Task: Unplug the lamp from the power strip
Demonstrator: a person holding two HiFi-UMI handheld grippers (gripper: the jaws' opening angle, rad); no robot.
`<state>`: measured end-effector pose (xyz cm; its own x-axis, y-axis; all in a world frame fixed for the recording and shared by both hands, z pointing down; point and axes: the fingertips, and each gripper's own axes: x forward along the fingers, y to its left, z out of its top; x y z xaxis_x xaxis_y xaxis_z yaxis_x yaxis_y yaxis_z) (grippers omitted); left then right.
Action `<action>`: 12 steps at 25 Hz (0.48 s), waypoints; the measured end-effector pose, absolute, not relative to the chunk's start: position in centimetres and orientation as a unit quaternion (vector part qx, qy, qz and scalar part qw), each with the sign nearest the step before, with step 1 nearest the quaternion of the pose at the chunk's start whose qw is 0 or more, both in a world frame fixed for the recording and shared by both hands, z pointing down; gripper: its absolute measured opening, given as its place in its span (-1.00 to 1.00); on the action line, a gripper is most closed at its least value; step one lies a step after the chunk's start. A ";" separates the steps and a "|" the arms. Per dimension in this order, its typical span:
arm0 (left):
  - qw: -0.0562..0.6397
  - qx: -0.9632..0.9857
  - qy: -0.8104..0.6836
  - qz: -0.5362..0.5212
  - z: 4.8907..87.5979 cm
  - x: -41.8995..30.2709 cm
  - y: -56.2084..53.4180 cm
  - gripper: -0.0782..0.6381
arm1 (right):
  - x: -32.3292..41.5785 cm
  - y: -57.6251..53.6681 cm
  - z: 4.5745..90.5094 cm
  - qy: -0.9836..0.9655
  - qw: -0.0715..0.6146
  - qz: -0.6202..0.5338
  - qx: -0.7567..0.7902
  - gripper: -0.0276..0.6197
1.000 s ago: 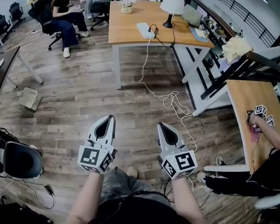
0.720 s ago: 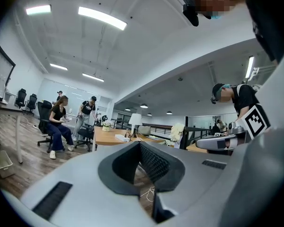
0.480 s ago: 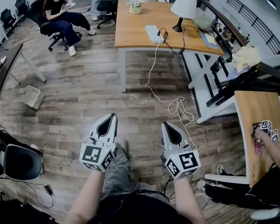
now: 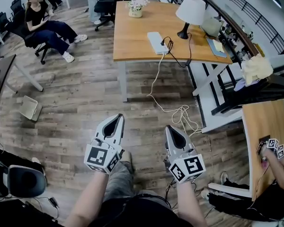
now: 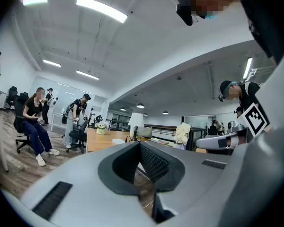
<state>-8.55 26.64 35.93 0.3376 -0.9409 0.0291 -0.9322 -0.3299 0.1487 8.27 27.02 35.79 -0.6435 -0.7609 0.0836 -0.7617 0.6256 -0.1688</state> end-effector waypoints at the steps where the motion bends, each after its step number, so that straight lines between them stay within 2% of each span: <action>1: 0.072 0.816 -0.573 -0.031 36.0 -8.8 25.5 -0.79 | 7.9 26.1 35.8 -0.901 0.000 0.097 0.422 -0.89; 12: 0.084 0.839 -0.537 -0.026 36.5 -9.9 15.1 -0.79 | 5.9 16.9 36.4 -0.886 0.003 0.104 0.452 -0.89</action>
<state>-9.95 15.05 36.52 0.4215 -0.9057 0.0458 -0.8969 -0.4089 0.1683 5.87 16.94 36.39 -0.5909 -0.8005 0.0999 -0.8018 0.5692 -0.1819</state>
